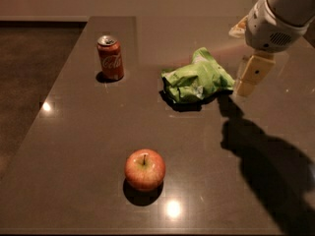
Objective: Pick green rice chip bag
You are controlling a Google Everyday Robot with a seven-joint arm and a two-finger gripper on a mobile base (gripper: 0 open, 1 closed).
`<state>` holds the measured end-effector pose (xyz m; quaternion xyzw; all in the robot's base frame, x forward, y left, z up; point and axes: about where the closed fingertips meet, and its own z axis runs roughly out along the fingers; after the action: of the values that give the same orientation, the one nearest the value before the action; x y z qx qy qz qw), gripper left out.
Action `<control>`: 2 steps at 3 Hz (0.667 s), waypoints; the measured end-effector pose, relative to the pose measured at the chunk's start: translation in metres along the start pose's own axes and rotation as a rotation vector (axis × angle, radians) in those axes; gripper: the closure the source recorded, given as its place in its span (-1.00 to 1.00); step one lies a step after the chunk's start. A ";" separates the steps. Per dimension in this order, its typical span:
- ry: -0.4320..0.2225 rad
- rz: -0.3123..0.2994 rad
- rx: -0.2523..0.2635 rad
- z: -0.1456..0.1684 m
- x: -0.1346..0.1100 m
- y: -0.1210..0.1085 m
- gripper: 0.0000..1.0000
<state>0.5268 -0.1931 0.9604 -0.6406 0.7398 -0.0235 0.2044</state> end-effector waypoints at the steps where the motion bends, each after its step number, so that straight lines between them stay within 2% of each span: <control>1: 0.011 -0.058 -0.029 0.040 -0.014 -0.035 -1.00; 2: 0.032 -0.074 -0.078 0.071 -0.019 -0.054 -1.00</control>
Offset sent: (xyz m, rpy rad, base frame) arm 0.1078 0.0310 -0.0674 -0.0737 0.1237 0.1015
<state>0.6027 -0.1685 0.9165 -0.6744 0.7192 -0.0124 0.1665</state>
